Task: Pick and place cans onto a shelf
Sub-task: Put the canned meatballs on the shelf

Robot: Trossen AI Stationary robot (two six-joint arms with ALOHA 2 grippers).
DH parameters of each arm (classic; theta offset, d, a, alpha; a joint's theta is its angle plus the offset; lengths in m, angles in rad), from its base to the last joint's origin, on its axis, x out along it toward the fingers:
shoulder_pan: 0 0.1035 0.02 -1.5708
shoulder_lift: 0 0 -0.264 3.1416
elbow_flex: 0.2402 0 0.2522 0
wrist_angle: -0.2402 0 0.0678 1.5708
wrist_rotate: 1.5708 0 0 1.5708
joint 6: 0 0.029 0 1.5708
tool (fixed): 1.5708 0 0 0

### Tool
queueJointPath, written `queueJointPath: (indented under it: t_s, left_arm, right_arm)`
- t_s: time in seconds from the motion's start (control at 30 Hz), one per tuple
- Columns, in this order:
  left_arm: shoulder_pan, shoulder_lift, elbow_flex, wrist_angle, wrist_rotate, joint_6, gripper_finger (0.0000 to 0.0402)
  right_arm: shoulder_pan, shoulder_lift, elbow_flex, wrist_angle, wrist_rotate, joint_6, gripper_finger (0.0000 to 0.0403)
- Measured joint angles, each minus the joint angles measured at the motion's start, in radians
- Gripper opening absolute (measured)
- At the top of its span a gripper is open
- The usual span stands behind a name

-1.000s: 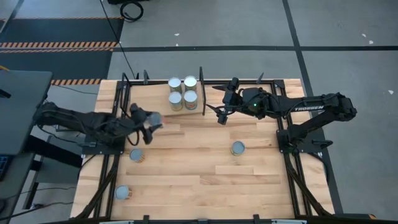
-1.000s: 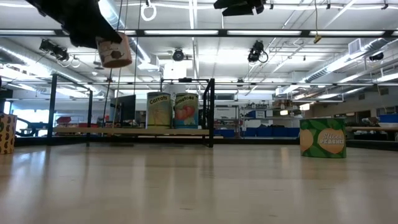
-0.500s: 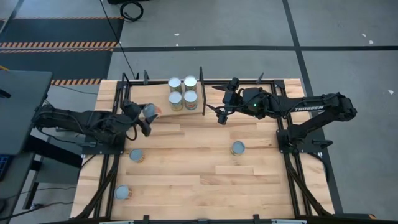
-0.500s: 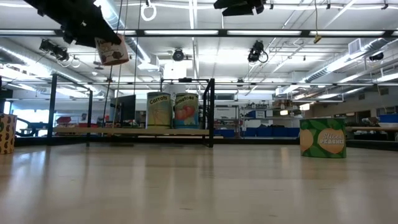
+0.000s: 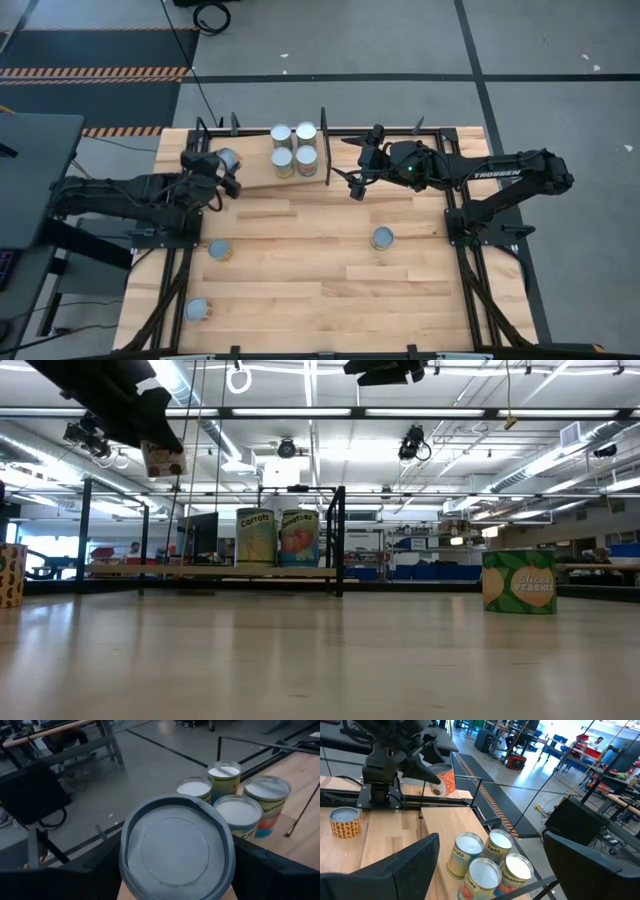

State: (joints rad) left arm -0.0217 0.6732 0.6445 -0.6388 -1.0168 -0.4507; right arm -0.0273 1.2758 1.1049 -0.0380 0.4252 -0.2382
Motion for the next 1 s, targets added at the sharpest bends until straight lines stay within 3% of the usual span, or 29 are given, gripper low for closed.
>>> queueJointPath:
  t_s: [0.1, 0.3, 0.53, 1.0]
  left_arm:
    - [0.026, 0.000, 0.000, 0.009, 0.003, -0.025, 0.0287]
    - [0.110, 0.000, -0.015, 0.027, -0.087, -0.163, 0.0287]
    - [0.174, 0.015, -0.015, 0.060, -0.008, -0.244, 0.0299]
    - [0.194, 0.069, -0.015, 0.108, 0.079, -0.241, 0.0315]
  right_arm:
    - [0.000, 0.000, 0.000, 0.000, 0.000, 0.000, 0.0366]
    - [0.000, 0.000, 0.000, 0.000, 0.000, 0.000, 0.0366]
    - [0.000, 0.000, 0.000, 0.000, 0.000, 0.000, 0.0366]
    - [0.000, 0.000, 0.000, 0.001, 0.000, 0.000, 0.0366]
